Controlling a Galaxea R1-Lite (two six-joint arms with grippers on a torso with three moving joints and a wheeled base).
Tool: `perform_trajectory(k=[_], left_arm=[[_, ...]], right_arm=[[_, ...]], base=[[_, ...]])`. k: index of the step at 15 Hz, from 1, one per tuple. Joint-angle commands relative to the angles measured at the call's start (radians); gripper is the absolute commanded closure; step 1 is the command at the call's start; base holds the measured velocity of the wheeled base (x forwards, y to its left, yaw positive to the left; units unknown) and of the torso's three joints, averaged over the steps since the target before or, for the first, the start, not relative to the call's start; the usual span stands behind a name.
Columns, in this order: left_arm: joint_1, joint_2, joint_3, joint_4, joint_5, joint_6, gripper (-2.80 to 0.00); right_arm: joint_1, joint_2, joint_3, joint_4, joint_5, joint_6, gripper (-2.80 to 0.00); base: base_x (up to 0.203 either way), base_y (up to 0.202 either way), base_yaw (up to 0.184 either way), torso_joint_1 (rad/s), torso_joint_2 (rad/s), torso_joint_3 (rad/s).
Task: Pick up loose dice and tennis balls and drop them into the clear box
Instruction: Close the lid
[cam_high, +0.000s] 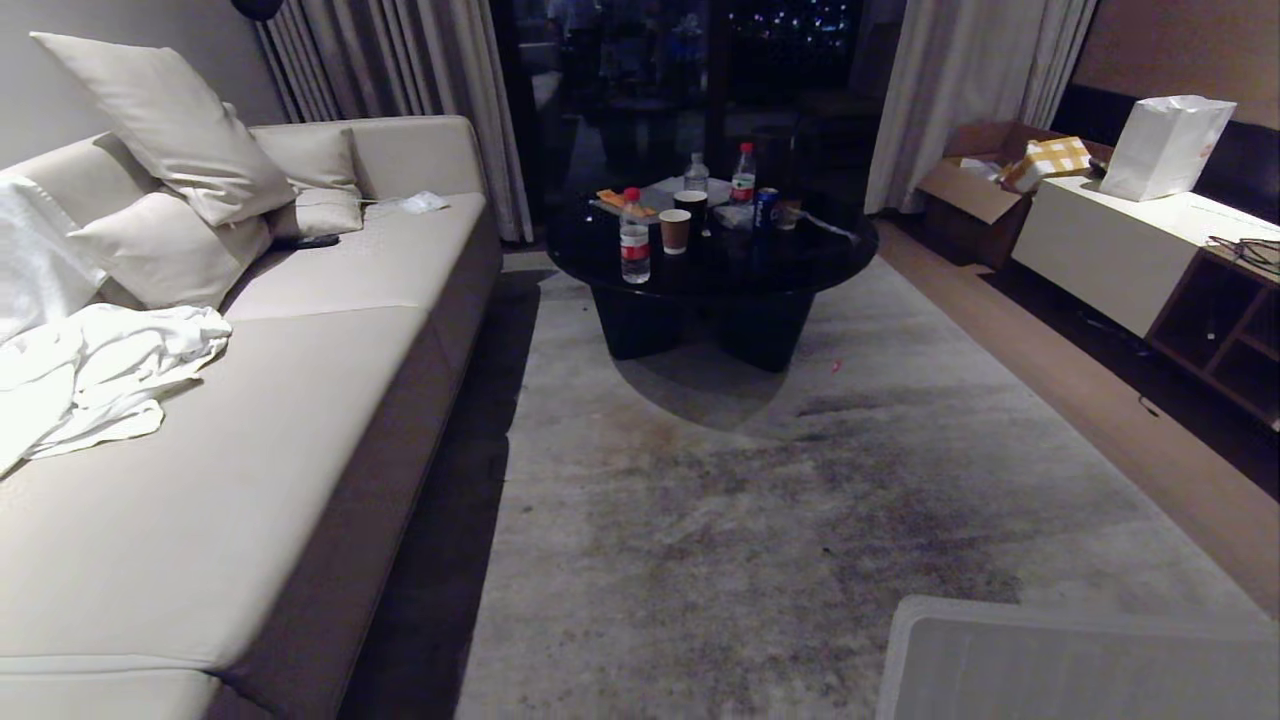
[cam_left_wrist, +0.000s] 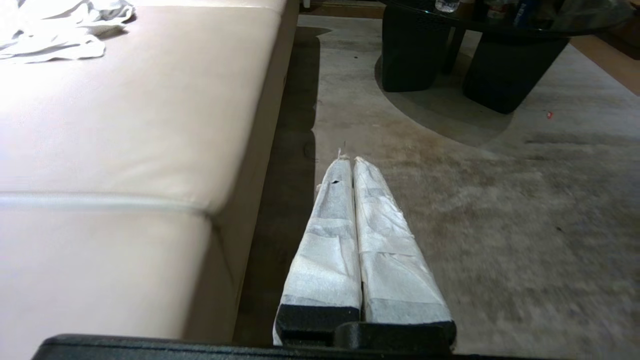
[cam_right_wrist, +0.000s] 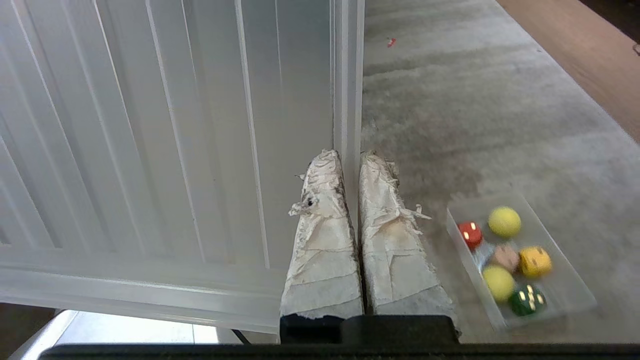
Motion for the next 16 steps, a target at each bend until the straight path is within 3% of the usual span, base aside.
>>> perform_trajectory(k=[1, 3, 11, 16], left_arm=[[0.000, 0.002, 0.002, 0.001, 0.000, 0.001, 0.00], [0.000, 0.002, 0.002, 0.001, 0.000, 0.003, 0.00], [0.000, 0.002, 0.002, 0.001, -0.001, 0.003, 0.00], [0.000, 0.002, 0.002, -0.001, 0.000, 0.000, 0.00]], right_arm=[[0.000, 0.002, 0.000, 0.001, 0.000, 0.001, 0.00], [0.000, 0.002, 0.000, 0.001, 0.000, 0.001, 0.00], [0.000, 0.002, 0.000, 0.001, 0.000, -0.001, 0.00], [0.000, 0.002, 0.000, 0.001, 0.000, -0.003, 0.00]], base=[[-0.181, 0.000, -0.001, 0.006, 0.00, 0.002], [-0.143, 0.000, -0.002, 0.002, 0.00, 0.005], [0.000, 0.000, 0.000, 0.000, 0.00, -0.004], [0.000, 0.000, 0.000, 0.003, 0.00, -0.171]])
